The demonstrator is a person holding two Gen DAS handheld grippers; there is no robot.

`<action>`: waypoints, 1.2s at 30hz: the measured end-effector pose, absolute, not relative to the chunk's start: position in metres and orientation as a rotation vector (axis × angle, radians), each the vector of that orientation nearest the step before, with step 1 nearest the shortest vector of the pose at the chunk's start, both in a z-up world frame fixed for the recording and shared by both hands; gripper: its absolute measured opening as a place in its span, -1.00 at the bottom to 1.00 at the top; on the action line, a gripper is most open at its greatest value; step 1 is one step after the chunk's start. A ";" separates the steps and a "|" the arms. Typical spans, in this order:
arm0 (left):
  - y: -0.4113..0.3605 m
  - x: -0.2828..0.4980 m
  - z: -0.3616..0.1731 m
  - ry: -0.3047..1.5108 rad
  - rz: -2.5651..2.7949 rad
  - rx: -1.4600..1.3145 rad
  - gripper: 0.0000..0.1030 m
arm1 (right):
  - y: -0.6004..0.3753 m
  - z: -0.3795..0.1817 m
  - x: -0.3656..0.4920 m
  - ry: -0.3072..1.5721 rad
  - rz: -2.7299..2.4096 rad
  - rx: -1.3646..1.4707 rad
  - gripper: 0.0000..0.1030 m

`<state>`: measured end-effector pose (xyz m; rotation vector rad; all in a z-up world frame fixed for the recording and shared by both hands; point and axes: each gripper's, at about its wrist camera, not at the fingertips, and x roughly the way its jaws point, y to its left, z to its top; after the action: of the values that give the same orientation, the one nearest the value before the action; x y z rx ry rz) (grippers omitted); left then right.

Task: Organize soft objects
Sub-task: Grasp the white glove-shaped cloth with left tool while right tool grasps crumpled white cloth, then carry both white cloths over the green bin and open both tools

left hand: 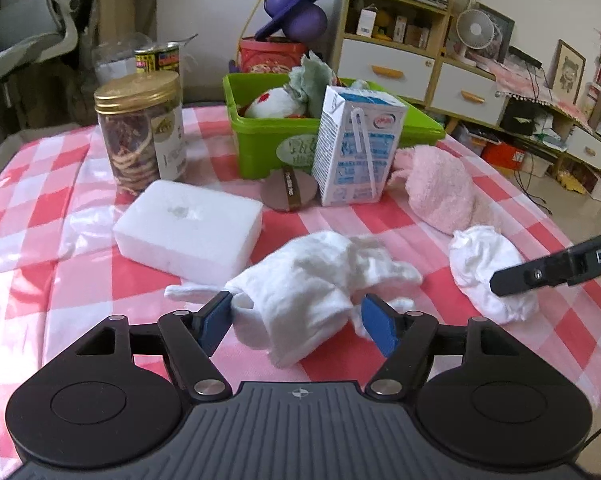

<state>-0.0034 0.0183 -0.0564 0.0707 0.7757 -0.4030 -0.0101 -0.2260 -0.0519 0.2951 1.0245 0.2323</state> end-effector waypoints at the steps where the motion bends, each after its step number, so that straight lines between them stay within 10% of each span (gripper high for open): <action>1: 0.018 -0.002 -0.057 0.777 -0.399 0.072 0.36 | -0.225 -0.053 -0.010 1.025 0.229 0.292 -0.23; 13: 0.028 0.009 -0.061 0.863 -0.369 -0.025 -0.55 | -0.222 -0.055 -0.010 1.023 0.248 0.279 -0.87; 36: 0.043 0.017 0.003 0.742 -0.325 -0.205 -0.64 | -0.264 -0.005 -0.009 0.800 0.253 0.550 -0.92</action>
<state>0.0175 0.0428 0.0033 -0.2047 0.7420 -0.3249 -0.0086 -0.2643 -0.0047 0.5500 0.7999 0.2528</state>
